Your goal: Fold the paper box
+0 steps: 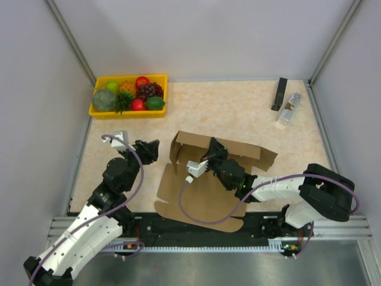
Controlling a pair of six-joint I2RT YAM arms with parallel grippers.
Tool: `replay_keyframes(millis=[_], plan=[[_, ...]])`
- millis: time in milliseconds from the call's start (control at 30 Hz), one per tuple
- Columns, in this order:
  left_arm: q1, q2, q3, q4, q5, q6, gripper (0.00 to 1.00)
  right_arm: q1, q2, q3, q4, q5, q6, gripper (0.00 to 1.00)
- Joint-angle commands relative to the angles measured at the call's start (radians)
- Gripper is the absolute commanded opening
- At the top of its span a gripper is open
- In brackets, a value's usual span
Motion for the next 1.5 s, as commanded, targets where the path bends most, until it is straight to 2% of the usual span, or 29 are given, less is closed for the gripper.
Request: replay_keyframes(millis=[0, 33, 100, 233, 267, 400, 500, 633, 833, 1067, 1233, 1333, 1467], plan=[[-0.001, 0.165, 0.092, -0.127, -0.086, -0.019, 0.63, 0.017, -0.011, -0.014, -0.057, -0.049, 0.047, 0.00], [-0.001, 0.231, 0.097, -0.105, -0.052, -0.007, 0.64, 0.017, -0.013, -0.013, -0.064, -0.049, 0.048, 0.00], [-0.001, 0.303, 0.098, -0.062, 0.092, 0.111, 0.63, 0.015, -0.009, -0.011, -0.068, -0.049, 0.048, 0.00], [-0.002, 0.322, 0.057, 0.007, 0.148, 0.152, 0.57, 0.015, -0.008, -0.007, -0.073, -0.053, 0.050, 0.00], [-0.002, 0.323, 0.022, 0.082, 0.151, 0.166, 0.56, 0.015, -0.008, -0.005, -0.076, -0.055, 0.051, 0.00], [-0.002, 0.357, -0.044, 0.182, 0.186, 0.180, 0.51, 0.018, 0.003, -0.008, -0.090, -0.051, 0.042, 0.00], [-0.002, 0.369, -0.098, 0.297, 0.256, 0.205, 0.51, 0.028, 0.006, -0.020, -0.077, -0.035, 0.030, 0.00], [-0.002, 0.370, -0.107, 0.351, 0.316, 0.240, 0.54, 0.040, 0.004, -0.027, -0.090, -0.030, 0.034, 0.00], [-0.004, 0.417, -0.155, 0.530, 0.260, 0.277, 0.54, 0.047, -0.008, -0.022, -0.108, -0.031, 0.048, 0.00], [-0.014, 0.534, -0.104, 0.642, 0.270, 0.330, 0.52, 0.049, -0.023, -0.005, -0.136, -0.044, 0.051, 0.00], [-0.017, 0.525, -0.127, 0.681, 0.264, 0.366, 0.47, 0.058, -0.005, -0.014, -0.142, -0.034, 0.031, 0.00], [-0.017, 0.498, -0.171, 0.733, 0.290, 0.366, 0.51, 0.060, 0.003, -0.014, -0.154, -0.029, 0.038, 0.00], [-0.017, 0.488, -0.172, 0.730, 0.283, 0.346, 0.53, 0.075, 0.018, -0.013, -0.197, -0.024, 0.045, 0.00]])
